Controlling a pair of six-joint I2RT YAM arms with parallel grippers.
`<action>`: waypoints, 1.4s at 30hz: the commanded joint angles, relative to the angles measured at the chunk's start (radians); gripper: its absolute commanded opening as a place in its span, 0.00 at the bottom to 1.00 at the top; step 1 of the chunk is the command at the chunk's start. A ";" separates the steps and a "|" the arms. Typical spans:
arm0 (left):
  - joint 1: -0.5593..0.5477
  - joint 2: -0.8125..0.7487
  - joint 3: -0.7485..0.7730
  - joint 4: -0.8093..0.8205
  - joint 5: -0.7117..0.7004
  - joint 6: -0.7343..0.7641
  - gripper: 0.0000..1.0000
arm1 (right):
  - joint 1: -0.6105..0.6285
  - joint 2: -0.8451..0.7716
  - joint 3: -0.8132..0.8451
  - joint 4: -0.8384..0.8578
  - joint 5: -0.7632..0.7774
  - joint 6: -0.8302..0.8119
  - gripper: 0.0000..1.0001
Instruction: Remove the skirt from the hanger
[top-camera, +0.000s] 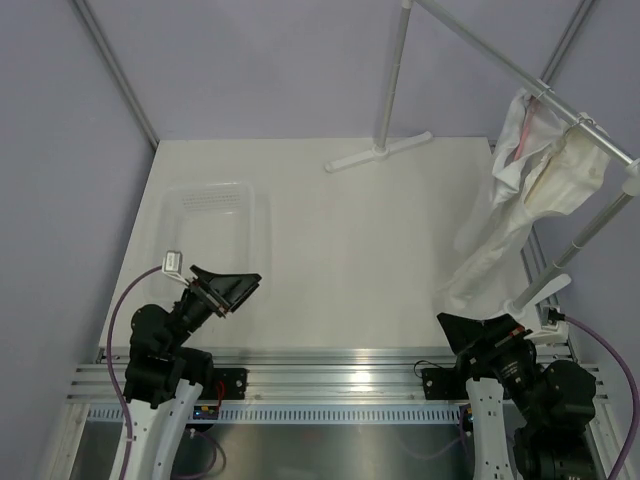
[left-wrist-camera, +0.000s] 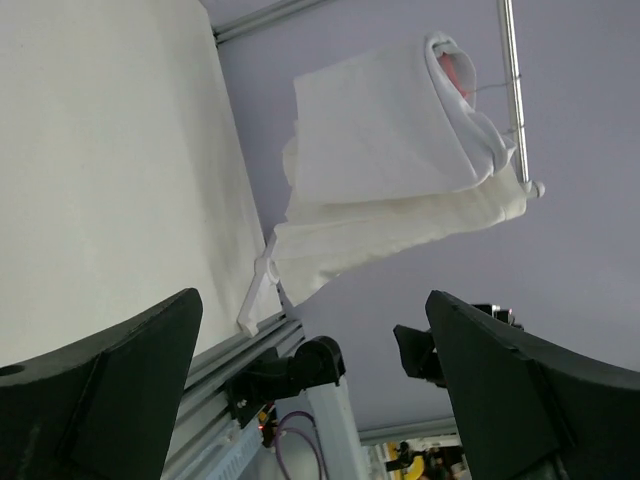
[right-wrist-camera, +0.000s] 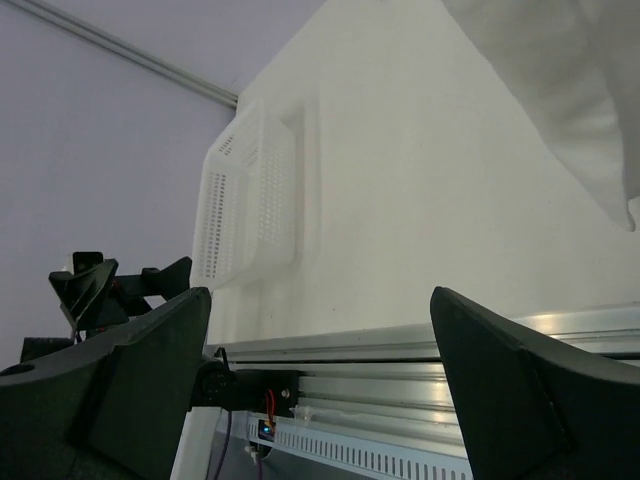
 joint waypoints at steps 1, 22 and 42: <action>0.001 -0.022 0.054 0.111 0.094 0.099 0.99 | -0.003 0.045 -0.026 -0.022 0.006 -0.022 0.99; -0.684 0.955 0.893 -0.086 -0.514 0.534 0.99 | -0.003 0.282 0.273 -0.121 0.225 -0.143 0.99; -0.938 0.993 0.736 -0.027 -0.726 0.571 0.99 | -0.003 0.839 0.957 -0.262 0.526 -0.252 0.92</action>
